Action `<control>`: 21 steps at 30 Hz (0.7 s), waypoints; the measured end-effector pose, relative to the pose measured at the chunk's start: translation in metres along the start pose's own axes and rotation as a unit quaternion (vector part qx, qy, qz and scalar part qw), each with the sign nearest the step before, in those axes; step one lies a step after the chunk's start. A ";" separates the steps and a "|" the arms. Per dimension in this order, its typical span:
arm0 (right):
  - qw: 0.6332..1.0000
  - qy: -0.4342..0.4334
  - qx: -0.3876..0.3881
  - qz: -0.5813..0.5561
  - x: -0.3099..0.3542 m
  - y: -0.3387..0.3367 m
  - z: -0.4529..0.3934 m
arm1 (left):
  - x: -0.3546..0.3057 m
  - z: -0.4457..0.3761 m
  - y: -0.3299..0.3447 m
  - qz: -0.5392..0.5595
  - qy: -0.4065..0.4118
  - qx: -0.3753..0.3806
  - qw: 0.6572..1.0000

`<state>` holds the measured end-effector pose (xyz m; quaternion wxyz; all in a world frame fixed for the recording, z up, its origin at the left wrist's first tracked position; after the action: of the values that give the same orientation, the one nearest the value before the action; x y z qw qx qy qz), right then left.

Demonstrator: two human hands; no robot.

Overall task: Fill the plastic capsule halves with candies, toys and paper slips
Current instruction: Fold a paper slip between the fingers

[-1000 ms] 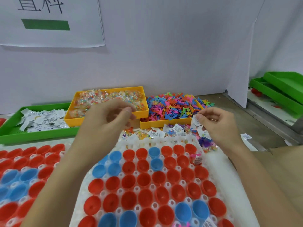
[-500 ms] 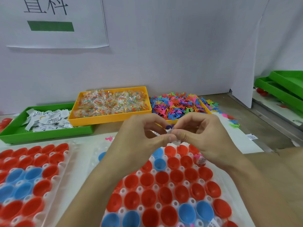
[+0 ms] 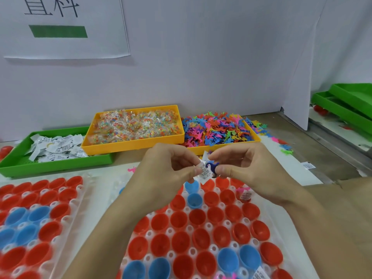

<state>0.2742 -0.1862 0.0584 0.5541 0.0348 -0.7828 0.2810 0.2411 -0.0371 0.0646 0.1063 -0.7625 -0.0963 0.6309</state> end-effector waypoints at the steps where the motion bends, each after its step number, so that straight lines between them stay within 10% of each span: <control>1: 1.000 0.006 -0.004 0.013 -0.002 -0.004 0.000 | 0.000 0.000 -0.002 -0.012 0.002 -0.004 1.000; 21: 0.946 0.027 0.075 0.315 -0.011 0.000 0.008 | -0.003 0.001 -0.007 -0.088 0.011 0.007 0.996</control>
<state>0.2709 -0.1927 0.0470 0.4537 -0.1799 -0.7156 0.4997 0.2391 -0.0310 0.0689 0.1674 -0.7571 -0.1579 0.6115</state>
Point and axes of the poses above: each hand's wrist, its own z-axis away from the middle knuckle, its own y-axis out of the palm, x = y × z, the point moved 10 cm from there along -z, towards the middle knuckle, and after that the axes turned 10 degrees about z, right-handed, at the moved point
